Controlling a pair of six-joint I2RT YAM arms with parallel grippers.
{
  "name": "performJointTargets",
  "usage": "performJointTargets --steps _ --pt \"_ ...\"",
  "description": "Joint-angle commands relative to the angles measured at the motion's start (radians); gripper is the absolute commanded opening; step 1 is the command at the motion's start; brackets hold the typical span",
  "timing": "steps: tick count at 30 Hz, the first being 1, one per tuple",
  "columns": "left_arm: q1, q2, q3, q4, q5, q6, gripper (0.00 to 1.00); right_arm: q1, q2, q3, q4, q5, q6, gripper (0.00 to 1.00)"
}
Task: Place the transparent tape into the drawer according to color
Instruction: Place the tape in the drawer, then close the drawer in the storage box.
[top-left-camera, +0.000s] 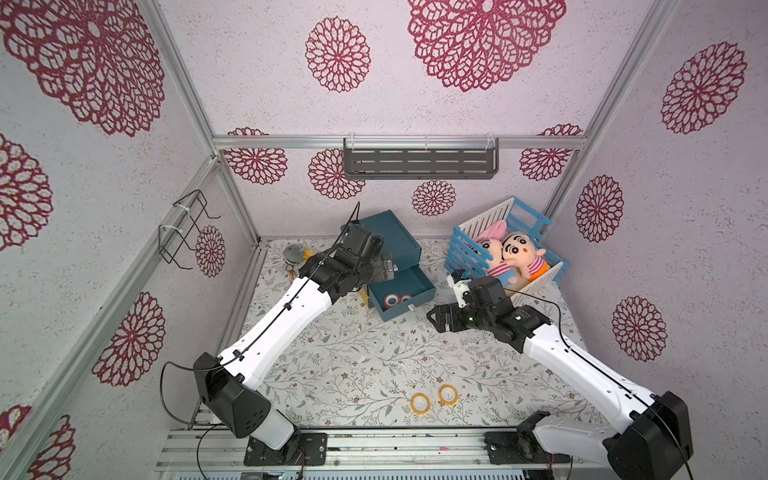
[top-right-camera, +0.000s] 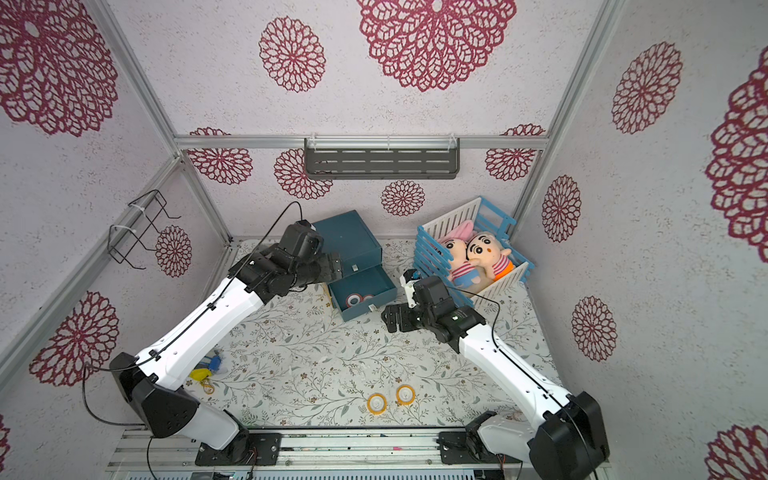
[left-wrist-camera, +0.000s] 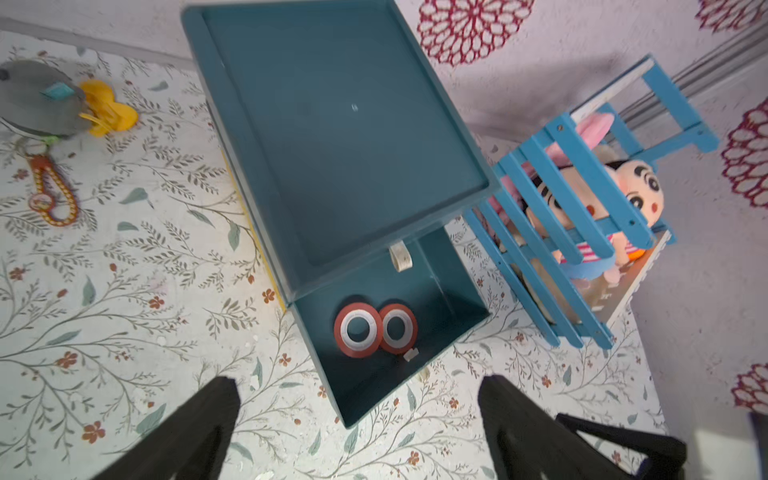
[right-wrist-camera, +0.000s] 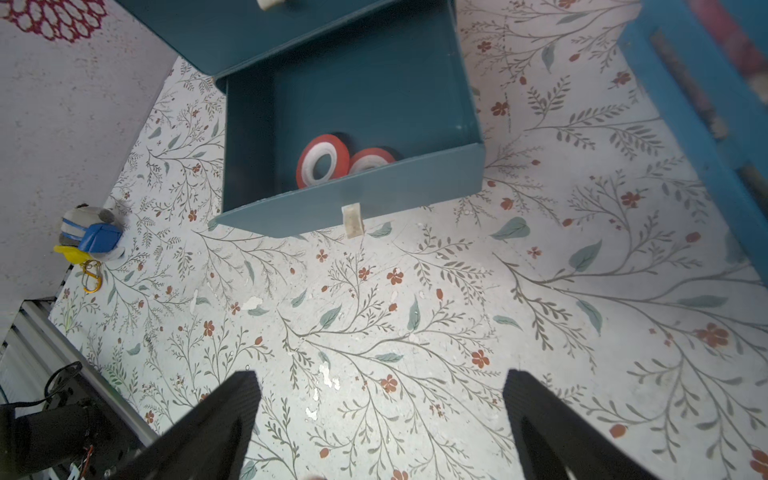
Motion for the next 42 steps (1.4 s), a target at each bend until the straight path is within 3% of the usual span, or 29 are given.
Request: performJointTargets --steps 1,13,21,27,32,42 --pt "0.058 0.041 0.011 -0.018 -0.012 0.047 1.00 0.018 0.006 0.006 0.081 0.039 0.022 0.99" --pt "0.177 0.175 0.068 0.071 0.094 0.064 0.94 0.049 0.025 -0.011 0.134 0.055 0.023 0.99" --pt "0.196 0.237 0.102 0.094 0.133 0.069 0.76 0.051 0.038 -0.026 0.159 0.052 0.020 0.98" --pt "0.198 0.252 0.091 0.093 0.136 0.064 0.65 0.063 0.061 -0.044 0.213 0.039 0.017 0.92" --pt "0.203 0.259 0.089 0.096 0.143 0.067 0.56 0.086 0.087 -0.055 0.259 0.044 0.010 0.80" --pt "0.212 0.269 0.086 0.094 0.157 0.078 0.48 0.135 0.161 -0.077 0.403 0.117 0.003 0.67"
